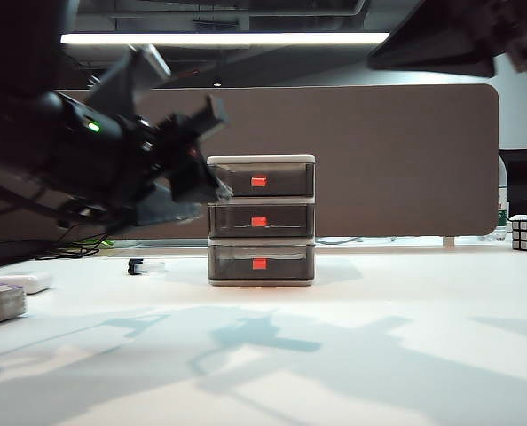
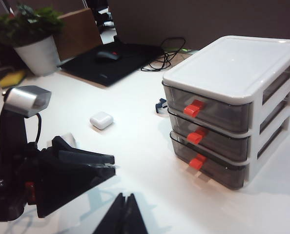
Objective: Open the second layer of the drawer on the table, pick up a pack of napkins on the table and put it in, and finally close the drawer.
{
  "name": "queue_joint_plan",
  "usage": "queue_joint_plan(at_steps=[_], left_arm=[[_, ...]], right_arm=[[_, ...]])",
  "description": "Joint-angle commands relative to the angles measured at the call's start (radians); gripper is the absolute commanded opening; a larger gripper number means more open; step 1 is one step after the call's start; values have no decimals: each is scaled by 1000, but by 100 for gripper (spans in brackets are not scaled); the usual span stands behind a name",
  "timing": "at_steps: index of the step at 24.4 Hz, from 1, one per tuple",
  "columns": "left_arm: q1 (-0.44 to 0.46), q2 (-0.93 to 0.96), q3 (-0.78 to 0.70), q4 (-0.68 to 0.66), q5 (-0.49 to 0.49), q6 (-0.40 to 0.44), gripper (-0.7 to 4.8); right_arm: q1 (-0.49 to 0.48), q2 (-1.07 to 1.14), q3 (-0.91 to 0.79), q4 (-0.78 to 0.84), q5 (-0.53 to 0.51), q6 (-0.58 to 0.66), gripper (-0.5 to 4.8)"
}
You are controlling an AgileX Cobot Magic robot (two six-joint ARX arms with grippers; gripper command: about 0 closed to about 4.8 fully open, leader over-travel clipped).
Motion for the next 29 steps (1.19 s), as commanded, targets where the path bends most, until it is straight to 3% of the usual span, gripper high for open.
queue_joint_plan(at_steps=[1, 3, 6, 13, 16, 21, 29], left_arm=[[3, 57, 55, 43, -3, 4, 160], [2, 83, 94, 44, -3, 3, 160], [-6, 143, 162, 47, -32, 76, 161], [-58, 288, 295, 58, -290, 221, 161], [-63, 362, 326, 104, -296, 224, 160], [-68, 433, 371, 107, -427, 220, 150], [-74, 496, 491, 62, -420, 209, 152]], right_arm=[[-3, 116, 64, 19, -10, -57, -5], [-13, 195, 92, 61, -10, -58, -5], [-21, 298, 127, 130, -13, -66, -5], [-124, 504, 270, 131, -195, -79, -5], [-174, 562, 316, 131, -306, -79, -5], [-203, 653, 399, 137, -446, -83, -5], [-203, 735, 450, 143, -481, -90, -5]])
